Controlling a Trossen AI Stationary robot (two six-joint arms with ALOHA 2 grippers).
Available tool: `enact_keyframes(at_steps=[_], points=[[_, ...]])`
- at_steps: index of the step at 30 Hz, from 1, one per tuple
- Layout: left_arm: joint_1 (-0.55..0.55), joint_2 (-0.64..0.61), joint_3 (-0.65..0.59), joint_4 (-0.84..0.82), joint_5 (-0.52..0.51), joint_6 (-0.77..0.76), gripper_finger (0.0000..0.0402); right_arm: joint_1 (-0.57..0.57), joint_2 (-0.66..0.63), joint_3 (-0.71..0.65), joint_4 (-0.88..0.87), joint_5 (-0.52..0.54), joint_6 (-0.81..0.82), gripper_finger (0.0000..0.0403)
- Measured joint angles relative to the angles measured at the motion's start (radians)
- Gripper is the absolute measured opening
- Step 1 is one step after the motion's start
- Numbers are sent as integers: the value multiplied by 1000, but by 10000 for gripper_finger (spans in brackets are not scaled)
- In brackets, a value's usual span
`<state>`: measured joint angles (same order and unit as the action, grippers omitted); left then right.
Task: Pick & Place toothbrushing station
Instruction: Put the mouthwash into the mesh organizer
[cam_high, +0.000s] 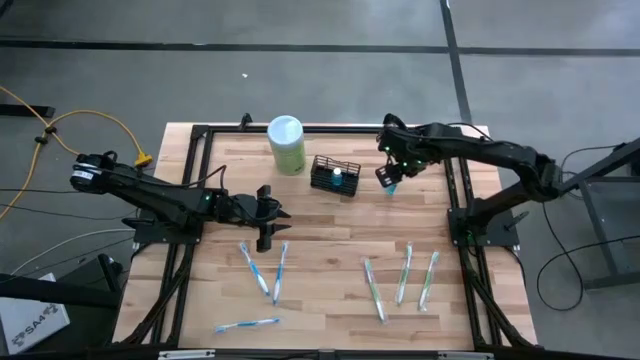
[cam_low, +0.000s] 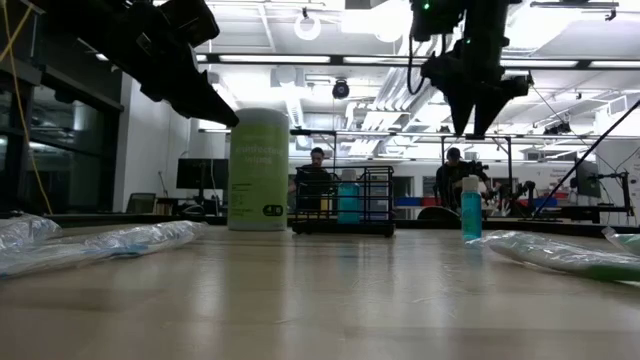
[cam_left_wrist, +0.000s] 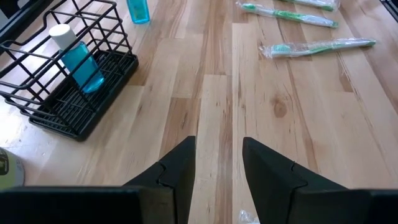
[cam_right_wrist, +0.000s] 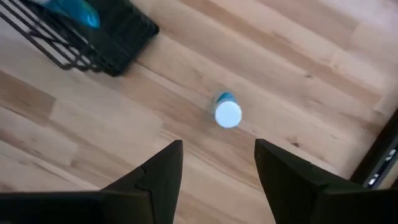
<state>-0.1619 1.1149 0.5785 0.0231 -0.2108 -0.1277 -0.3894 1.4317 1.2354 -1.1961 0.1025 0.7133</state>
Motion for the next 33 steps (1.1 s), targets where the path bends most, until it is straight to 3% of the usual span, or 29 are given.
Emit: enact_keyframes(at_steps=[10,33], points=[[0,0,0,0,3,-28,127,-4,116,0,-3,26,-25,203],[-54,0,1,0,2,-45,127,-32,115,-22,26,-2,73,204]])
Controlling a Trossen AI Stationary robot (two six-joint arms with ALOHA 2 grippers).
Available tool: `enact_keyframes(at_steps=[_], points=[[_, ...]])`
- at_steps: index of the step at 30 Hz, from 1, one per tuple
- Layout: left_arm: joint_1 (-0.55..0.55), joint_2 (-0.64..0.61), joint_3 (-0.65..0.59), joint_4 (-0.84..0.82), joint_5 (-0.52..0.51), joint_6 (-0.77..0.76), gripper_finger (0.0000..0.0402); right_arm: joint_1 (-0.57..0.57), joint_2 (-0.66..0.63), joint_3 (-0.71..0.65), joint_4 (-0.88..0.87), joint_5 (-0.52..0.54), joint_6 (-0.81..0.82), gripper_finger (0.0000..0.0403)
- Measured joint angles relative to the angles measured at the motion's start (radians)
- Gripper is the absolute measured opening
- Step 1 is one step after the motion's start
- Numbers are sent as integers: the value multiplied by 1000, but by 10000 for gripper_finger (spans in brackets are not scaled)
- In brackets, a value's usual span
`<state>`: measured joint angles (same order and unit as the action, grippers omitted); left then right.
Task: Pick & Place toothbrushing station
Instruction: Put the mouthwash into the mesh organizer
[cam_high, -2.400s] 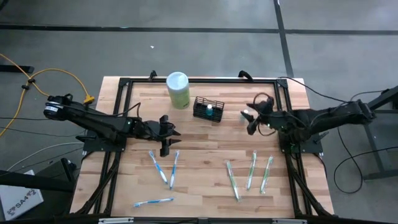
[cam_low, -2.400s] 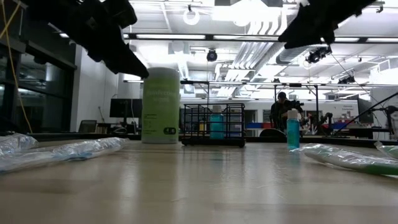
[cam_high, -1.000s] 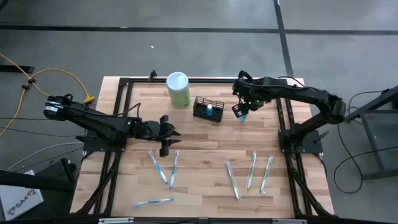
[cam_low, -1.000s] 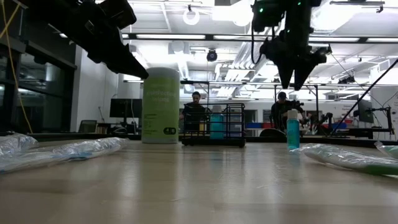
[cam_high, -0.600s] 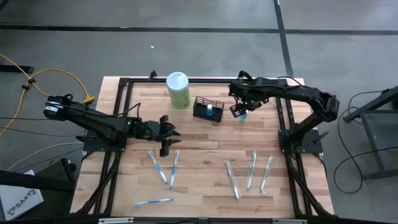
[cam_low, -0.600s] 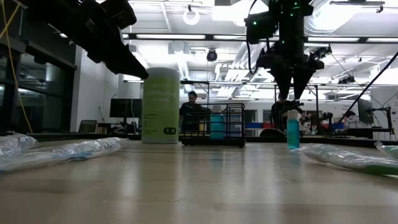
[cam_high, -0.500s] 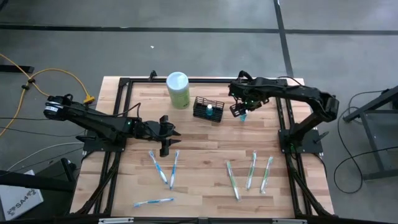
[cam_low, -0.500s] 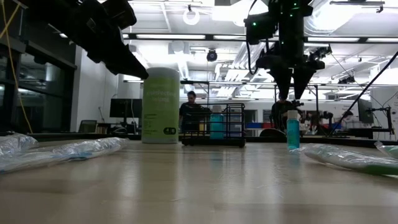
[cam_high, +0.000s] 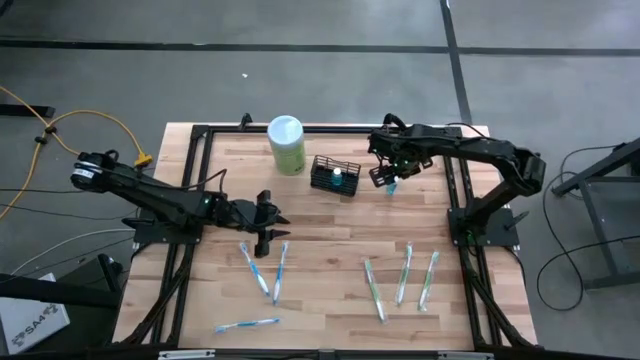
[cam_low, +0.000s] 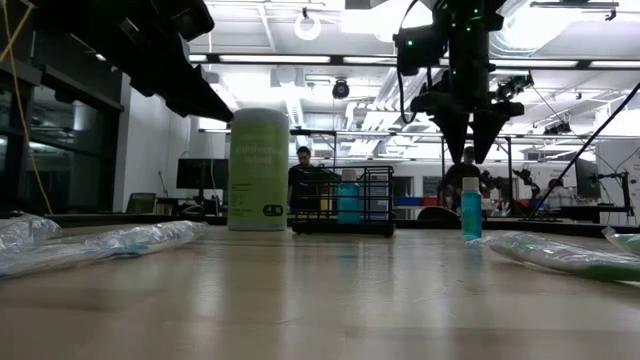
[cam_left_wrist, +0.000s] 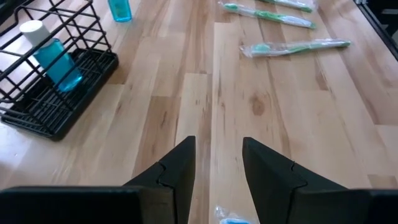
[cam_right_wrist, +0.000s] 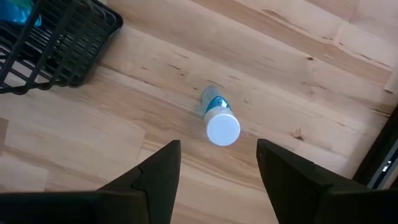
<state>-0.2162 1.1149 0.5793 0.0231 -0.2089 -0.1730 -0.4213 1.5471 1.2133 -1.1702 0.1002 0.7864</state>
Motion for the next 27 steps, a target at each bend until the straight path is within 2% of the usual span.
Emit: enact_keyframes(at_steps=[20,27], points=[[-5,0,0,0,-2,-8,127,-1,0,-5,2,-6,0,204],[-5,0,0,0,-2,-9,127,-23,0,-113,67,-22,-2,201]])
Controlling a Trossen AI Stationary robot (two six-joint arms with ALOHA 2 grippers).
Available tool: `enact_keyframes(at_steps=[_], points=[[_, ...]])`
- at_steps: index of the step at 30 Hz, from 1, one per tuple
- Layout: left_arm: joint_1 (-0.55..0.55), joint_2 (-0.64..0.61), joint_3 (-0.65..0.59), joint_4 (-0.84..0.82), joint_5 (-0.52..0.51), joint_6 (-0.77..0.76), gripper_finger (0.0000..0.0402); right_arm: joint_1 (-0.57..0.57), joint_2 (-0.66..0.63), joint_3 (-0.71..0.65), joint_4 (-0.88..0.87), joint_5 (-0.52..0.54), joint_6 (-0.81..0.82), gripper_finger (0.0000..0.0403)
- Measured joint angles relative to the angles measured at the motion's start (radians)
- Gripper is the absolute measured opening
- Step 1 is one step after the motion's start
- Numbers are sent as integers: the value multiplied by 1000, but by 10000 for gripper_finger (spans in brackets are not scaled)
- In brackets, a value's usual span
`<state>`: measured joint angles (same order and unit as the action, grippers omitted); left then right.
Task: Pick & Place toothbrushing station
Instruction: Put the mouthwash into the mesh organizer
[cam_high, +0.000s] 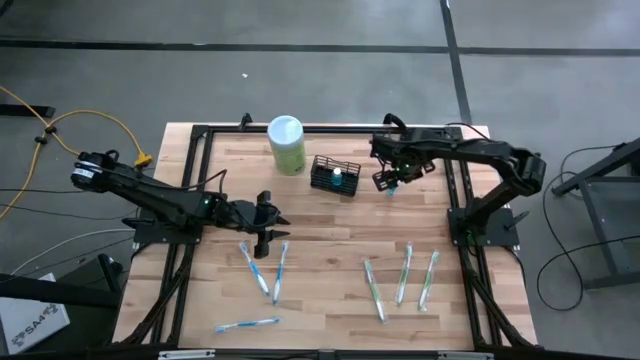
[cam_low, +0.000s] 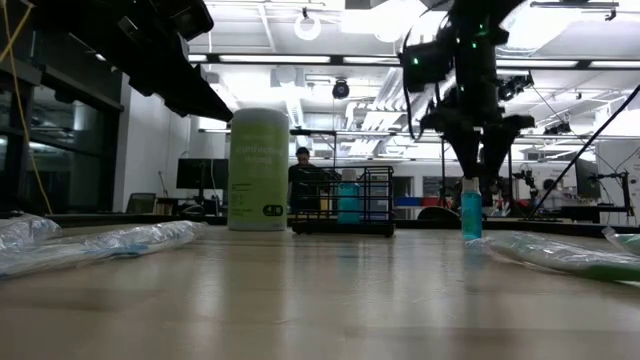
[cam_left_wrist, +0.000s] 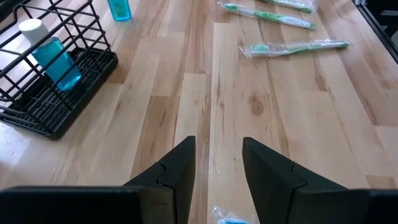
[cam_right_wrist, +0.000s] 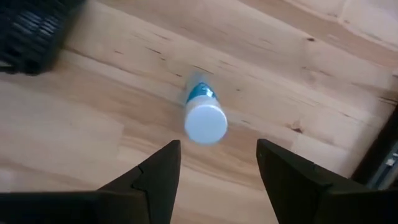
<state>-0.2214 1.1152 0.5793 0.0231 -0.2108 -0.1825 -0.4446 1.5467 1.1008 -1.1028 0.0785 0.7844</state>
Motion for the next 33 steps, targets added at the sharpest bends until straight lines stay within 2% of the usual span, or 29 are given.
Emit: enact_keyframes(at_steps=[8,21,33], points=[[0,0,0,0,0,-2,127,-11,0,-53,136,-5,-31,182],[0,0,0,0,2,-1,127,-48,1,-53,143,-11,-48,181],[0,0,0,0,17,-1,127,-46,101,-54,178,-54,-74,181]])
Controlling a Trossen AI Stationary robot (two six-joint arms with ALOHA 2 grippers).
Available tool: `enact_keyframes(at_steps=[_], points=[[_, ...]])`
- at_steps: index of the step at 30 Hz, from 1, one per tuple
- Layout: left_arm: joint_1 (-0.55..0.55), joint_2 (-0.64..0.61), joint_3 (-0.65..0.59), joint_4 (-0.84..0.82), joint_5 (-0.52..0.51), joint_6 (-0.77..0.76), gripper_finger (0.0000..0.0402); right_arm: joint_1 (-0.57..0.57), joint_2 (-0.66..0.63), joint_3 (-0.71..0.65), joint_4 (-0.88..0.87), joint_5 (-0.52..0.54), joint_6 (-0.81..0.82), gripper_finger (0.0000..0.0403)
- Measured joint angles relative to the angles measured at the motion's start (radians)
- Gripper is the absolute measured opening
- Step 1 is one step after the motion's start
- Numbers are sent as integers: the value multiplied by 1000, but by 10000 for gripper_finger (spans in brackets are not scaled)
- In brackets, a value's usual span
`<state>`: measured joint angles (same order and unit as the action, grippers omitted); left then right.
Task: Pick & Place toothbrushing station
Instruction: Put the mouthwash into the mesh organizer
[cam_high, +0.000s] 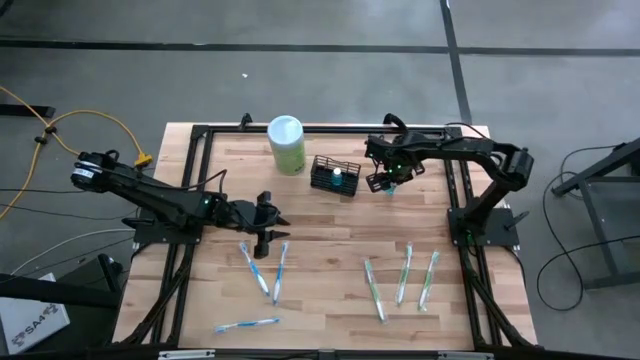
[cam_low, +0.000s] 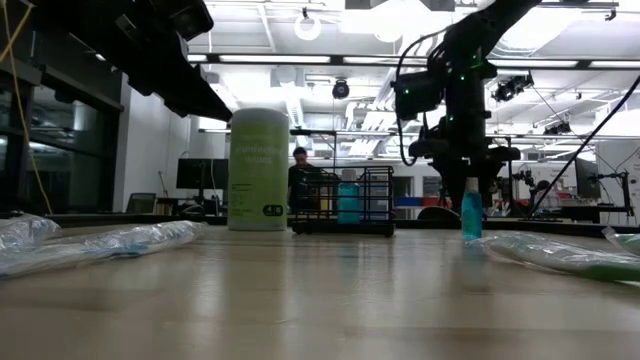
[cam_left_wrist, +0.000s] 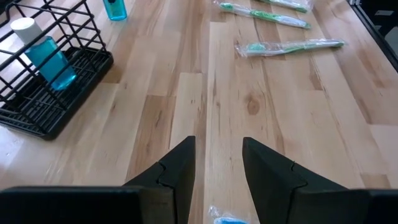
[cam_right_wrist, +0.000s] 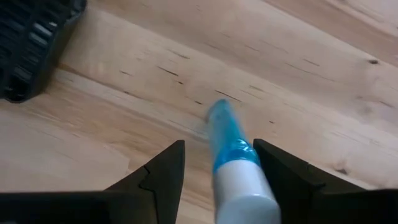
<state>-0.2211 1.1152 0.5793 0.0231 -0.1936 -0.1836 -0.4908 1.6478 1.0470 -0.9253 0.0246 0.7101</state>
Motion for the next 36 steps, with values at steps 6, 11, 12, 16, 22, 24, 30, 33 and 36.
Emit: enact_keyframes(at_steps=[6,11,12,16,22,24,30,33,36], points=[[0,0,0,0,3,3,127,1,0,0,-9,-1,0,181],[0,0,0,0,3,2,127,1,0,0,-13,-6,0,181],[0,0,0,0,3,2,127,1,0,0,-14,-8,0,181],[0,0,0,0,3,2,127,-1,0,1,-33,-23,0,181],[0,0,0,0,3,2,127,-3,-7,1,-42,-23,0,181],[0,0,0,0,3,1,127,-3,-17,1,-43,-23,0,181],[0,0,0,0,3,-1,127,-7,-66,1,-44,-16,4,181],[0,0,0,0,3,-1,127,-7,-77,2,-44,-16,11,181],[0,0,0,0,3,0,127,-7,-79,2,-43,-24,10,181]])
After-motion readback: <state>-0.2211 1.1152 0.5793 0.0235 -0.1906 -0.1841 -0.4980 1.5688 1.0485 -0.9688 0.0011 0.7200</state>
